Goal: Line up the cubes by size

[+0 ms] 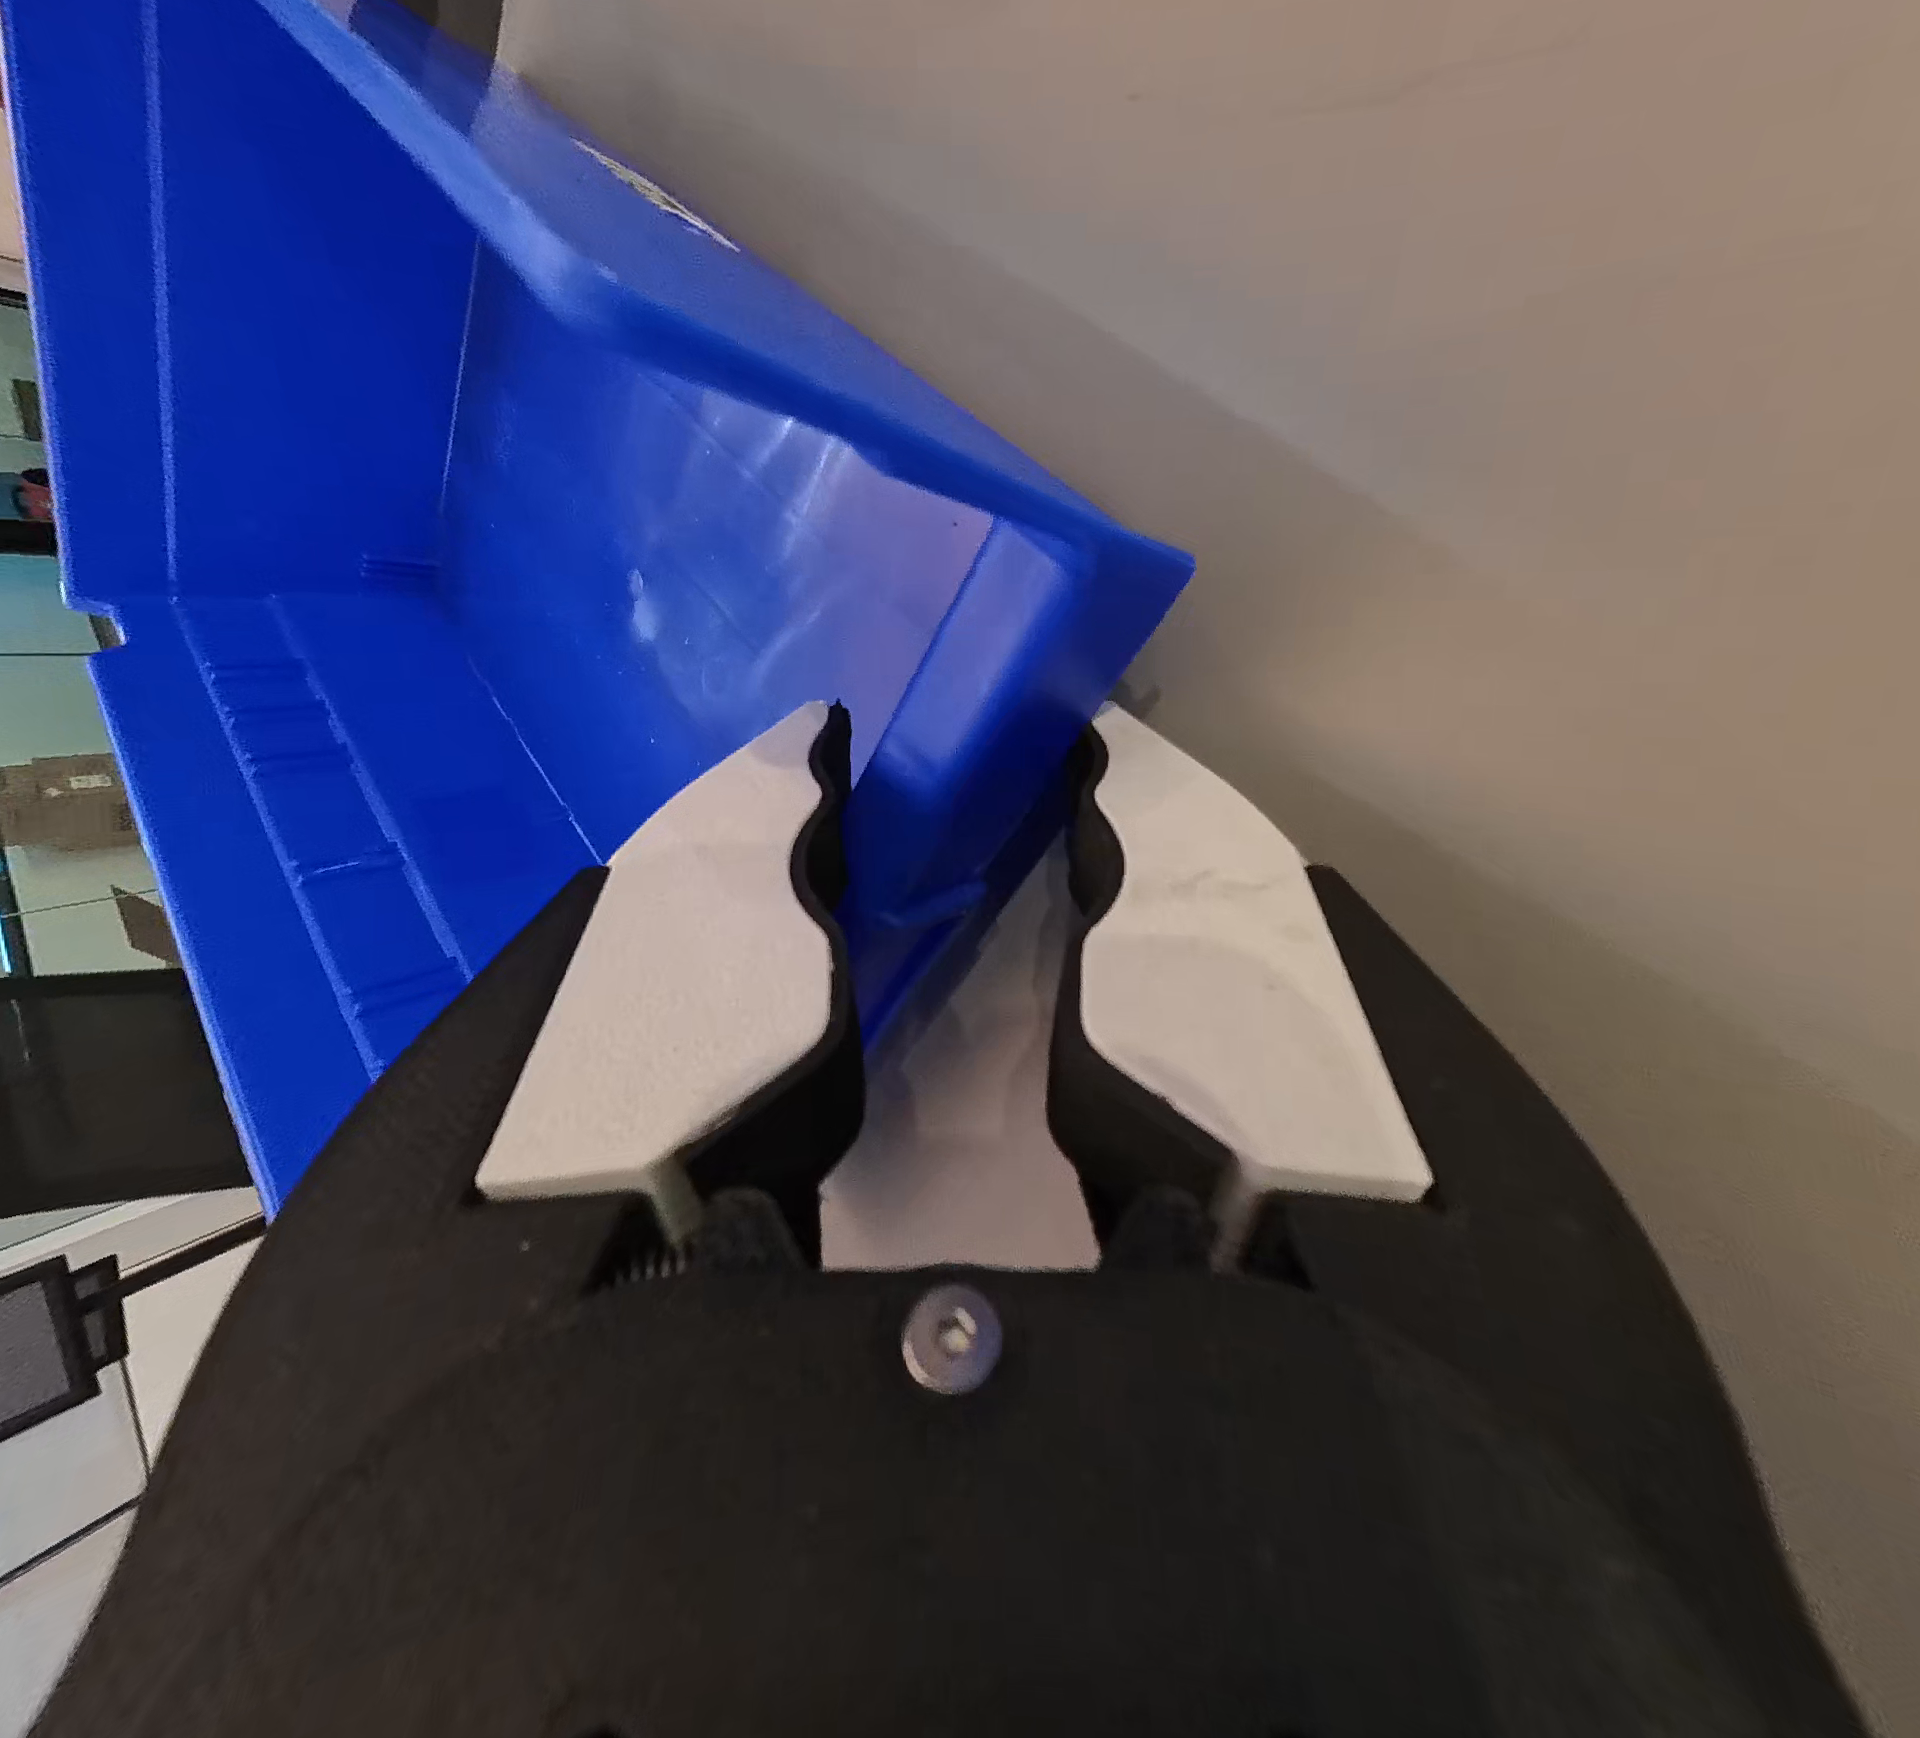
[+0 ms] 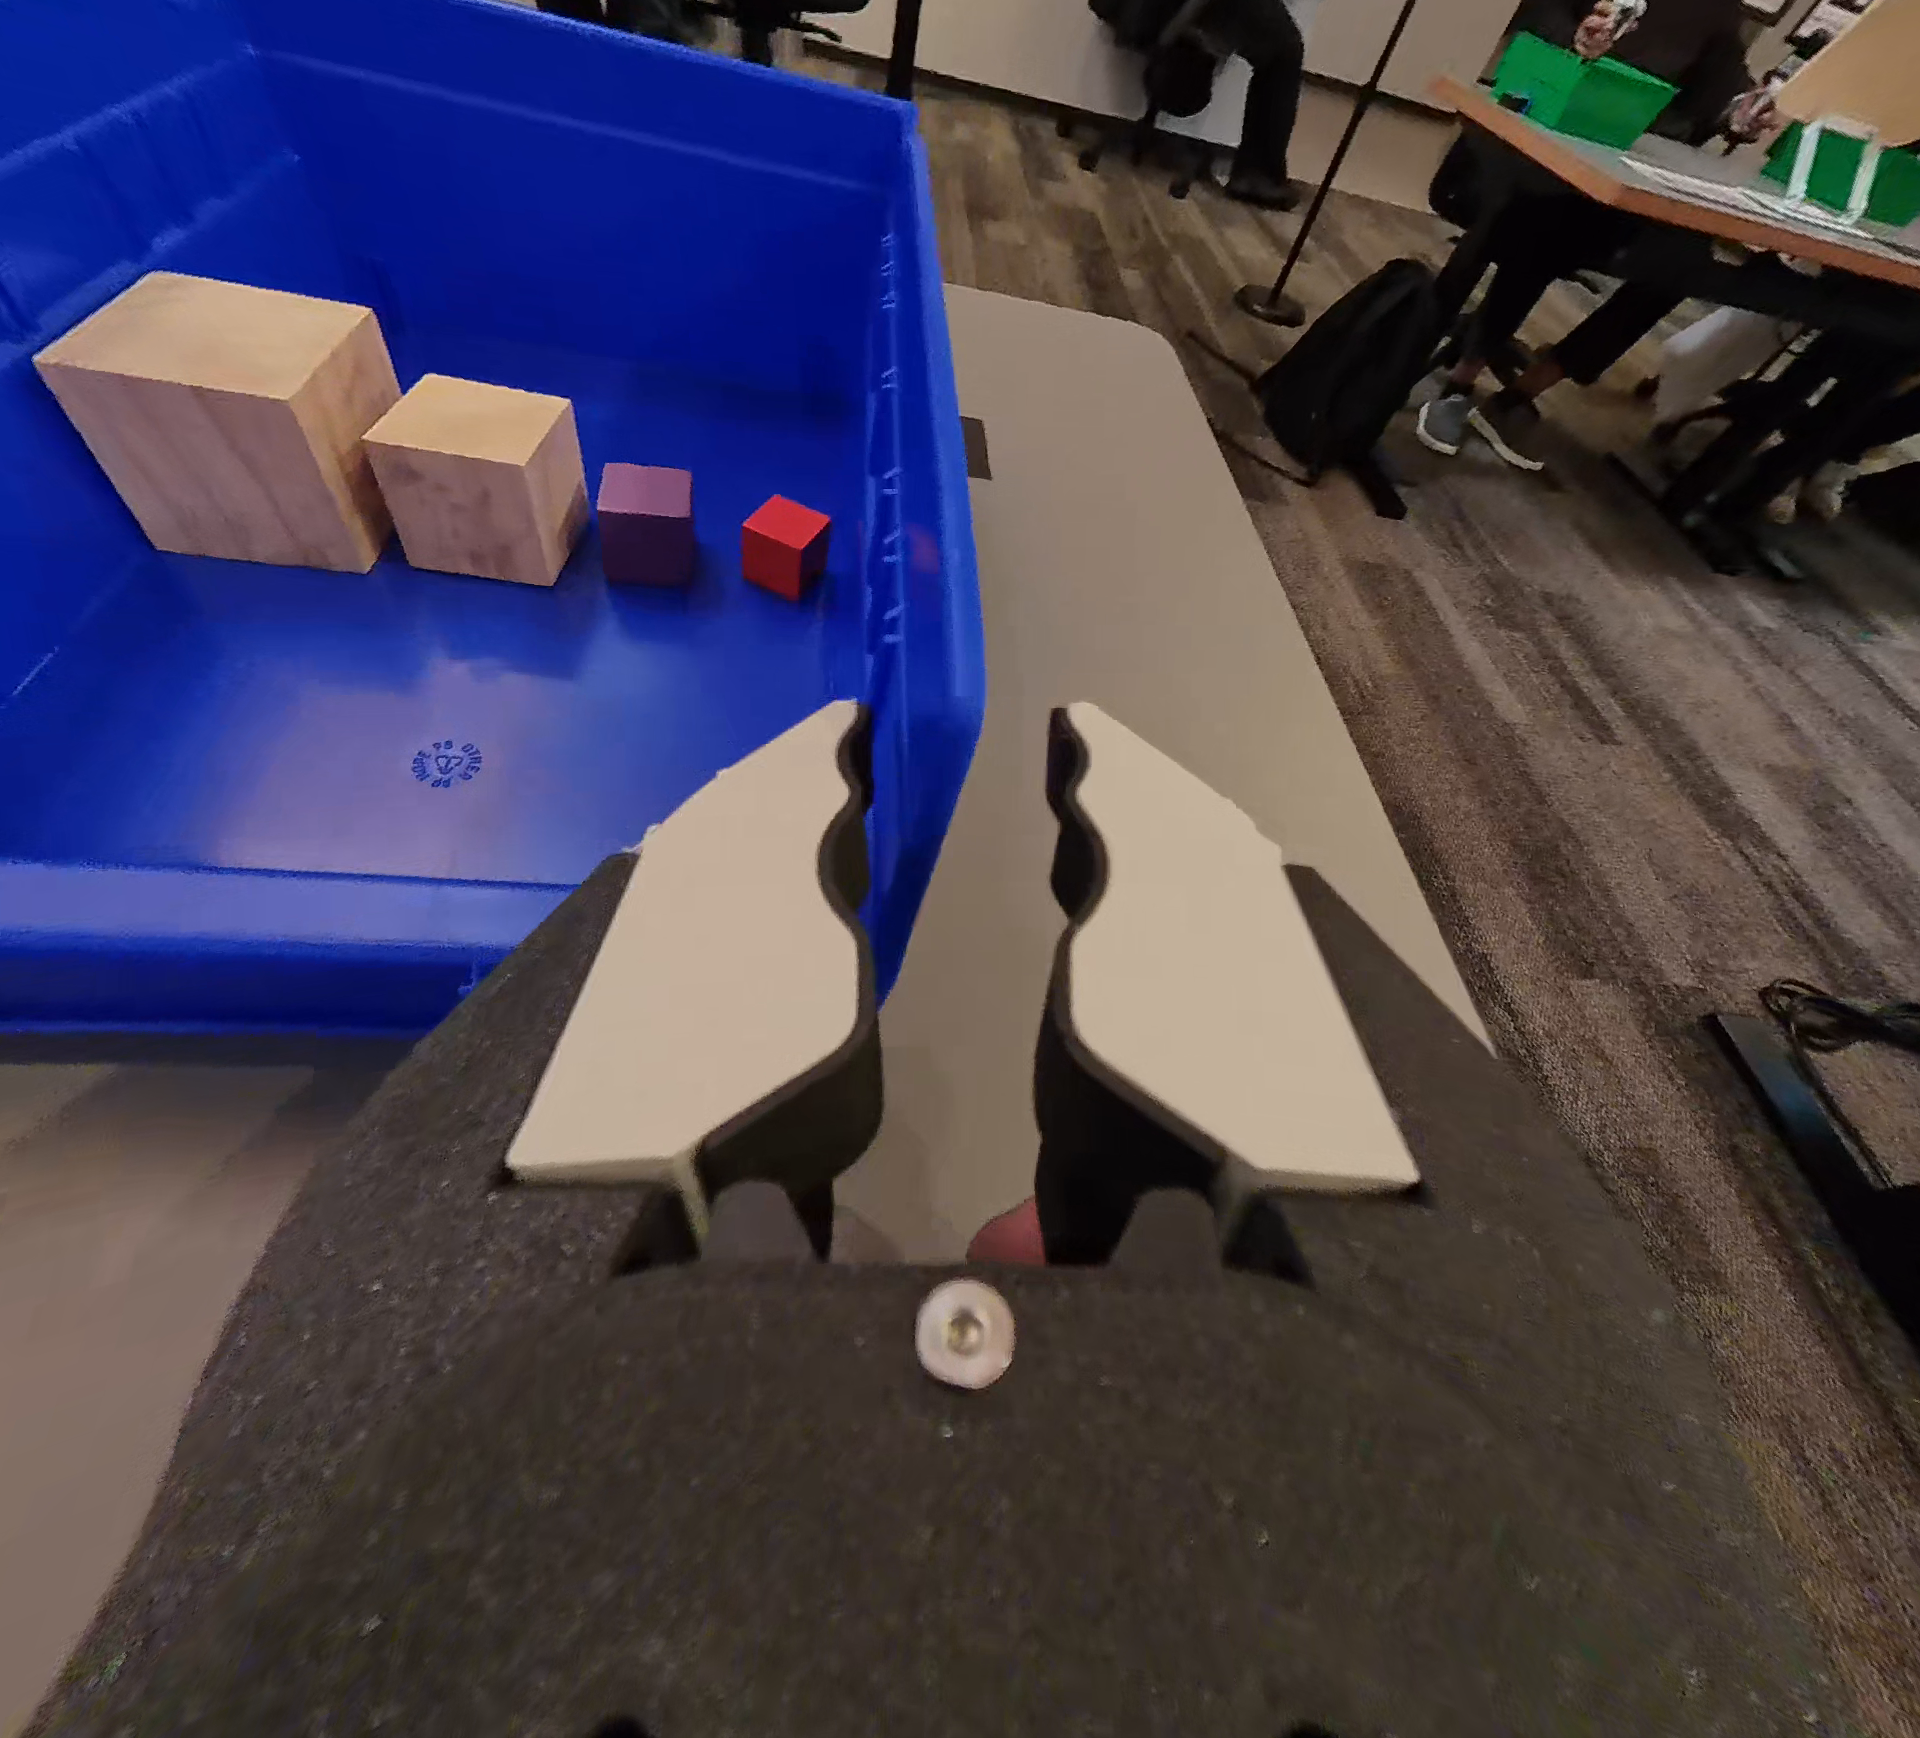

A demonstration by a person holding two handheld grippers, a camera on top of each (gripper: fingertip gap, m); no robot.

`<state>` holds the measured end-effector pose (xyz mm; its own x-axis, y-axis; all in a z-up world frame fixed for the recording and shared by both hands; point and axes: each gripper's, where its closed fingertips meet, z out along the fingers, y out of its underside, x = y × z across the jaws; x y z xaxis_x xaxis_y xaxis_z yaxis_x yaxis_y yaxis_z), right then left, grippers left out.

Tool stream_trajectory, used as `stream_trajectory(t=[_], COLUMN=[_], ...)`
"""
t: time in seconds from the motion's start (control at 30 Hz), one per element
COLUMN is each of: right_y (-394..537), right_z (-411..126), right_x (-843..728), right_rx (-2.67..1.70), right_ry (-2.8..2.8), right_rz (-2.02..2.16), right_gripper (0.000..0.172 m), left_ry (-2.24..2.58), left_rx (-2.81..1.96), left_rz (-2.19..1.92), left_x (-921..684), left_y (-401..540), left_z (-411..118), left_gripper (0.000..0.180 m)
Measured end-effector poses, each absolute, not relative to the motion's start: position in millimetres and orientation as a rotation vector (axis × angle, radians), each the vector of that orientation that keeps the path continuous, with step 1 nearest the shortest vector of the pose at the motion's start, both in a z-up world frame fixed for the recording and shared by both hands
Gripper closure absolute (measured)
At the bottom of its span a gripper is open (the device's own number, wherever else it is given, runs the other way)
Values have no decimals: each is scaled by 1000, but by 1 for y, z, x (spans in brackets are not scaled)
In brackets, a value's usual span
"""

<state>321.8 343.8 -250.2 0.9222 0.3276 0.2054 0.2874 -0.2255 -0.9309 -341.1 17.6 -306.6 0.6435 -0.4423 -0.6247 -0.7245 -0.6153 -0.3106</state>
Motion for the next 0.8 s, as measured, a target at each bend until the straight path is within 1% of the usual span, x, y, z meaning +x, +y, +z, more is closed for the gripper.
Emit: stream_trajectory(t=[0.1, 0.13, 0.33, 0.8], right_y=[343, 343, 336, 287], right_z=[-251, -251, -252, -252], right_x=[316, 315, 306, 281], right_rx=[-1820, -1818, -1817, -1810], right_ry=[-492, -496, -521, -552], right_rz=[62, 57, 111, 134], right_gripper=[161, 162, 167, 166], left_ry=[936, 941, 985, 1049], left_rx=[-2306, -2305, -2299, -2265], left_rz=[670, 661, 641, 614], left_x=[-330, -327, -307, -259], left_y=[7, 3, -23, -69], left_z=[-307, -307, -307, -307], left_gripper=[141, 141, 141, 141])
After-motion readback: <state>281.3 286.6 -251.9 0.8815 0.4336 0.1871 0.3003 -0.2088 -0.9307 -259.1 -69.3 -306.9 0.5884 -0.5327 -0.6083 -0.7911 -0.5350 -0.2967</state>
